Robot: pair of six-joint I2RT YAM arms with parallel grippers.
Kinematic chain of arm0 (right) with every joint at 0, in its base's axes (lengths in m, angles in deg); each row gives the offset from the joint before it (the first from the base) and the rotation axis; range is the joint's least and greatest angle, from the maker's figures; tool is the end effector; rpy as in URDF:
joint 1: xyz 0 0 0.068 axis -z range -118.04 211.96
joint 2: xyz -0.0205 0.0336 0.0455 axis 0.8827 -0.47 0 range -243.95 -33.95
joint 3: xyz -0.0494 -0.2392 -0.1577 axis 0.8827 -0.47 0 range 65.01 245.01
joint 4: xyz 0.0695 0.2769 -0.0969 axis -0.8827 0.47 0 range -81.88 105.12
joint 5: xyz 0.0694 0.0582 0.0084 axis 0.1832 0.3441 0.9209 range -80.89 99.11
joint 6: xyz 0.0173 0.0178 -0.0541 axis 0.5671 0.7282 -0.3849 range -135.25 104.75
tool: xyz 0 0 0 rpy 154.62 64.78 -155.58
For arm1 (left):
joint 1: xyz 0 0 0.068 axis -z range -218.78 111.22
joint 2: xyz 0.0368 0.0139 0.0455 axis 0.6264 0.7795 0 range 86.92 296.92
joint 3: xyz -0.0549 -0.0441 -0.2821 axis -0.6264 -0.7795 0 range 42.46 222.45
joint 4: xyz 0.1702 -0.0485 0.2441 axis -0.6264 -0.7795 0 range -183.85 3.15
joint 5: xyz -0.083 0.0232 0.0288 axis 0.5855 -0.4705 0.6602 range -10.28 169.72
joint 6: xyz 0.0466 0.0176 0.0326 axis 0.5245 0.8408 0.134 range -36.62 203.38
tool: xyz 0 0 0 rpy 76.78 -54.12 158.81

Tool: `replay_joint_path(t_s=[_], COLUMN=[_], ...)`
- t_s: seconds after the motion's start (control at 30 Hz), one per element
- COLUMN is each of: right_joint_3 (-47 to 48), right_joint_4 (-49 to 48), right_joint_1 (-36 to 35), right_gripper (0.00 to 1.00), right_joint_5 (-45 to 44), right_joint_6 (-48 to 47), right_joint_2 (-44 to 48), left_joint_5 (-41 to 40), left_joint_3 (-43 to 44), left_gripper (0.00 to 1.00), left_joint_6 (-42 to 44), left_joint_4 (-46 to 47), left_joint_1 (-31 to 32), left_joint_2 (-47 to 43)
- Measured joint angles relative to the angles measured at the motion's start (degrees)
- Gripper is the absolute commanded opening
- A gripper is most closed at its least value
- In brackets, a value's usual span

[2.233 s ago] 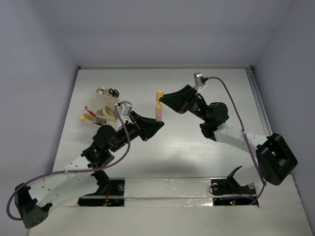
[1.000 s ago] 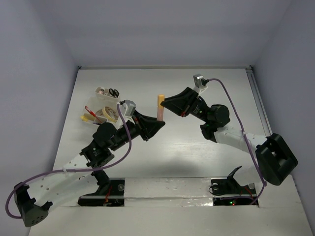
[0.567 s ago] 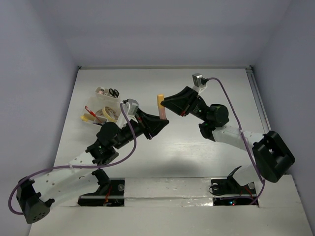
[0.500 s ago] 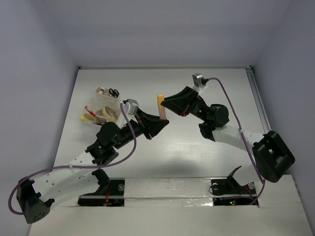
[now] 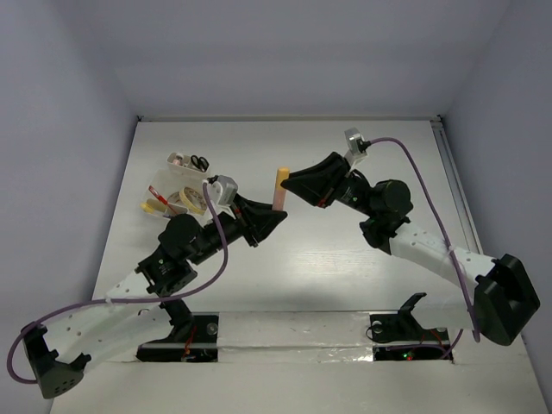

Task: Sort the stationery into containers
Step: Close the pen cap on the pen.

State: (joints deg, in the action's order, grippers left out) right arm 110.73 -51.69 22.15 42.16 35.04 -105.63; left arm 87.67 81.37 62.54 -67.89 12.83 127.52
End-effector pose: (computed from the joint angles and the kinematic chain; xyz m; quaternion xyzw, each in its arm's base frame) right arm 0.2212 0.2153 0.3714 -0.2088 0.4722 0.6932 0.5028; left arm 0.1234 -0.1655 0.3836 0.2107 0.5555 -0.5079 0.6238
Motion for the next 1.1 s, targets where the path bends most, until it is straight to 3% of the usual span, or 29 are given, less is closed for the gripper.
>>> replay_joint_path(t_s=[0.13,0.23,0.27,0.37,0.47,0.9,1.1], right_joint_3=[0.57,0.57,0.57,-0.26,-0.9,0.57,8.55], right_joint_4=[2.14,2.1,2.08,4.57,5.53,15.65,18.36], right_joint_1=[-0.07,-0.07,-0.07,-0.46,-0.81,1.27,2.27], right_gripper=[0.03,0.29,0.47,0.64,0.74,0.98,1.0], right_joint_5=[-0.02,0.0,0.0,3.19,3.08,11.98,14.75], right_joint_6=[-1.6,-1.68,-1.68,-2.91,-2.43,-6.12,-7.61], right_joint_2=[-0.17,-0.39,-0.37,-0.39,-0.79,0.48,-0.24], left_joint_5=[-0.92,-0.98,-0.92,-2.12,-2.23,-4.37,-2.6], left_joint_3=[0.0,0.0,0.0,0.33,0.59,-4.02,-7.96], left_gripper=[0.0,0.0,0.0,0.0,0.0,0.0,0.0], left_joint_6=[0.5,0.5,0.48,0.44,0.61,-4.02,-7.26], left_joint_4=[-0.83,-0.96,-0.96,3.1,2.95,8.74,10.01], left_joint_1=[-0.02,-0.09,-0.11,-0.48,-0.85,-1.09,-1.09], left_joint_2=[0.11,0.2,0.22,0.28,-0.79,-10.78,-10.84])
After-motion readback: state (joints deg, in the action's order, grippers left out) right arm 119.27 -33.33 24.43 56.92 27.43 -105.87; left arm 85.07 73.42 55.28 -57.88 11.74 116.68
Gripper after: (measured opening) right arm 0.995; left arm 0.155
